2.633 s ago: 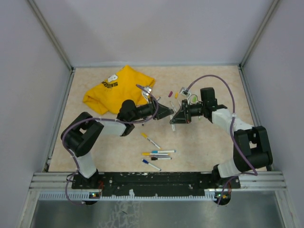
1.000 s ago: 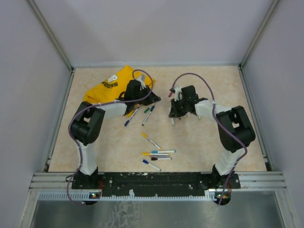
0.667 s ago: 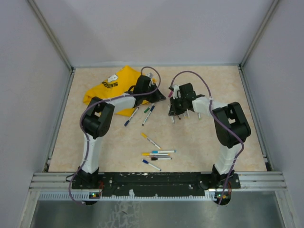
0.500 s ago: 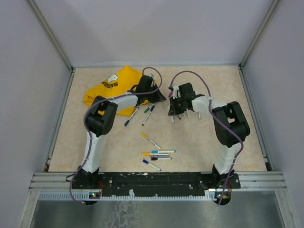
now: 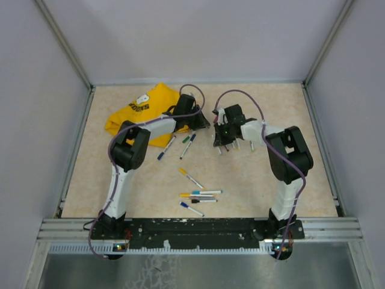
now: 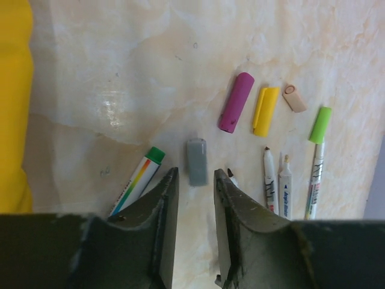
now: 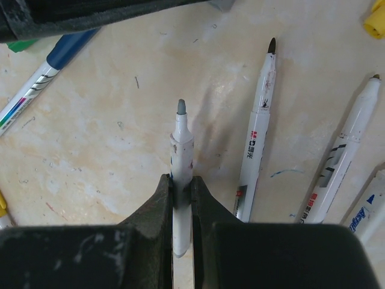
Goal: Open the pen caps
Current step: Place the pen cap at the center of the board.
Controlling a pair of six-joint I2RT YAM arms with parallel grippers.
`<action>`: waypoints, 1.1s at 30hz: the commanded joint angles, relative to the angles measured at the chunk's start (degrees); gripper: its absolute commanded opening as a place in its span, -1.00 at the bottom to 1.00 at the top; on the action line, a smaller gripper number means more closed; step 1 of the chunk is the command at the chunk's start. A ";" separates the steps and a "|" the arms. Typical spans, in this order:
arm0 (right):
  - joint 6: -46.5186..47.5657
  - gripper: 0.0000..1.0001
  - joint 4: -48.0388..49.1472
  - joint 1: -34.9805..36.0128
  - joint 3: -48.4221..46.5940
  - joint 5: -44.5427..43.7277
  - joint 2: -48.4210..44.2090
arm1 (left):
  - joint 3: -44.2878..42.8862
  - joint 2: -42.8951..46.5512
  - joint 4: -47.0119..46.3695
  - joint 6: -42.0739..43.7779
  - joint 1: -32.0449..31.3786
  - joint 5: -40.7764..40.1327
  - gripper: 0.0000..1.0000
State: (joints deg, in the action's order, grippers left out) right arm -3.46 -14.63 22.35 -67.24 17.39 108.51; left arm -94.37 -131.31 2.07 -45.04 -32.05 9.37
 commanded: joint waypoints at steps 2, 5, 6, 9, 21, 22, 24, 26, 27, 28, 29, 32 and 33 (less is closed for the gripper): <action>1.91 -0.86 -1.87 0.24 -1.66 -3.94 1.78 | -1.72 -1.30 2.00 0.31 -0.04 -1.31 -0.23; 1.97 -0.82 -2.26 0.24 -1.92 -3.79 1.88 | -1.53 -0.97 1.99 0.14 -0.06 -1.28 -0.22; 2.04 -0.80 -2.39 0.24 -1.97 -3.78 1.79 | -1.35 -0.85 1.96 0.13 -0.10 -1.29 -0.22; 2.40 -0.73 -2.87 0.24 -2.31 -3.68 1.68 | -0.69 0.18 1.61 -0.02 -0.06 -0.69 -0.21; 2.85 -0.49 -3.38 0.28 -2.34 -3.34 -0.05 | 14.36 17.73 -5.72 2.98 -0.20 -2.07 -0.20; 3.01 -0.49 -3.41 0.24 -2.32 -3.04 -0.55 | 16.54 19.90 -6.52 3.21 -0.19 -2.33 -0.20; 3.38 -0.49 -3.36 0.24 -1.91 -2.09 -1.90 | 21.13 24.31 -8.37 4.23 -0.12 -2.74 -0.19; 4.02 -0.49 -3.29 0.24 -1.47 -0.93 -3.73 | 26.14 28.73 -10.92 6.43 -0.05 -2.55 -0.19; 4.38 -0.49 -3.21 0.24 -1.18 -0.43 -4.68 | 28.78 31.04 -12.83 8.17 -0.03 -1.99 -0.19; 4.78 -0.49 -3.07 0.24 -0.88 0.09 -6.04 | 31.40 33.78 -14.44 9.77 -0.03 -1.50 -0.18; 5.23 -0.49 -2.99 0.24 -0.53 0.82 -7.01 | 34.22 36.05 -16.17 11.36 0.02 -0.81 -0.17; 6.83 -0.49 -2.92 0.23 0.59 3.05 -9.84 | 42.23 42.07 -21.57 15.78 -0.01 2.68 -0.15; 7.46 -0.49 -3.03 0.16 0.94 3.94 -10.83 | 44.59 43.86 -23.22 17.07 0.03 3.95 -0.14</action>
State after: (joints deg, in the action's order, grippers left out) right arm 0.82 -17.96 22.46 -66.96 17.72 104.44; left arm -56.66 -92.51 -12.88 -35.07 -32.05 9.02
